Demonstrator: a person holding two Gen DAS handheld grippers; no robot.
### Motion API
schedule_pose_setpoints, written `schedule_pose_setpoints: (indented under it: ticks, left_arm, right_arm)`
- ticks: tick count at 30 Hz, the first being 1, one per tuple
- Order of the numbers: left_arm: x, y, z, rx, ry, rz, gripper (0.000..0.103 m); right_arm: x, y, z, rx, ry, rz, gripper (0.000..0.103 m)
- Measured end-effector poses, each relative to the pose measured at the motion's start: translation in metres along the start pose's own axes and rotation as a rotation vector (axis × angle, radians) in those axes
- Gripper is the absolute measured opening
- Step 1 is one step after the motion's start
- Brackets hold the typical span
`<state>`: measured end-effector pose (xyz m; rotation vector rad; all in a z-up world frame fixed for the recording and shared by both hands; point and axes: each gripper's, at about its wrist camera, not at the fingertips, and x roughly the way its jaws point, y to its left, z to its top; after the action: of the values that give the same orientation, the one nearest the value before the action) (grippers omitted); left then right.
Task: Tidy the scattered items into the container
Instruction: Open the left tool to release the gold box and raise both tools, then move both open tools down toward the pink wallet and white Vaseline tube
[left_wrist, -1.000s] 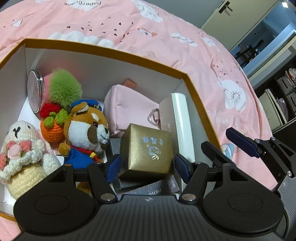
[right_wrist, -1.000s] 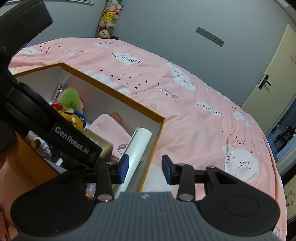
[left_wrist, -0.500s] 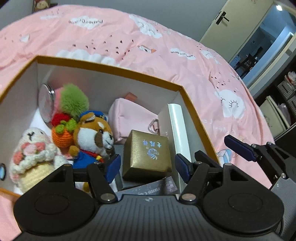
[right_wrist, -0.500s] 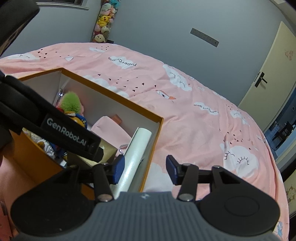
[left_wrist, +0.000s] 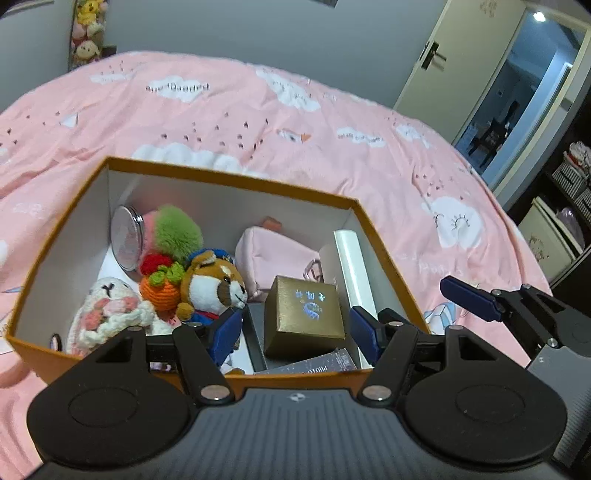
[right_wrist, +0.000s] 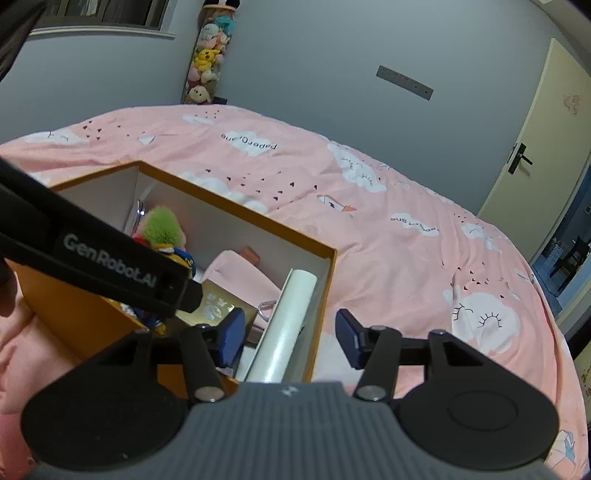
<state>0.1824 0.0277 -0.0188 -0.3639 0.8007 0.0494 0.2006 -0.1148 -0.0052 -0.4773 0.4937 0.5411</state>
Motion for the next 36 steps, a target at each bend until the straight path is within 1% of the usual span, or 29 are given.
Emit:
schedule_pose_setpoints:
  ticks: [5,7,9,11,14,17,20,25,28,36]
  left_arm:
    - [-0.023,0.001,-0.004,0.043,-0.083,0.027,0.076]
    - [-0.031,0.003,-0.007,0.055,-0.108,0.04,0.076]
    - [-0.038,0.006,-0.009,0.052,-0.122,0.035,0.076]
    - [-0.044,0.011,-0.01,0.037,-0.132,0.025,0.076]
    - [-0.053,0.015,-0.014,0.046,-0.153,0.022,0.077]
    - [-0.06,0.019,-0.019,0.067,-0.167,0.023,0.08]
    - [-0.067,0.024,-0.028,0.081,-0.186,0.034,0.081]
    - [-0.076,0.033,-0.04,0.097,-0.213,0.035,0.081]
    - [-0.08,0.037,-0.045,0.111,-0.222,0.041,0.083]
    - [-0.076,0.046,-0.067,0.144,-0.172,0.05,0.084]
  right_arm:
    - [-0.013,0.005,-0.001,0.039,-0.04,-0.031,0.059]
    - [-0.019,0.006,-0.002,0.065,-0.061,-0.038,0.063]
    - [-0.025,0.006,-0.003,0.095,-0.087,-0.048,0.07]
    - [-0.031,0.006,-0.004,0.124,-0.108,-0.052,0.071]
    - [-0.038,0.008,-0.006,0.163,-0.126,-0.053,0.073]
    - [-0.046,0.01,-0.01,0.196,-0.144,-0.059,0.084]
    - [-0.054,0.014,-0.015,0.216,-0.165,-0.07,0.085]
    - [-0.063,0.021,-0.024,0.258,-0.168,-0.053,0.087]
    - [-0.064,0.024,-0.03,0.286,-0.16,-0.041,0.089]
    - [-0.062,0.03,-0.052,0.347,-0.106,-0.015,0.093]
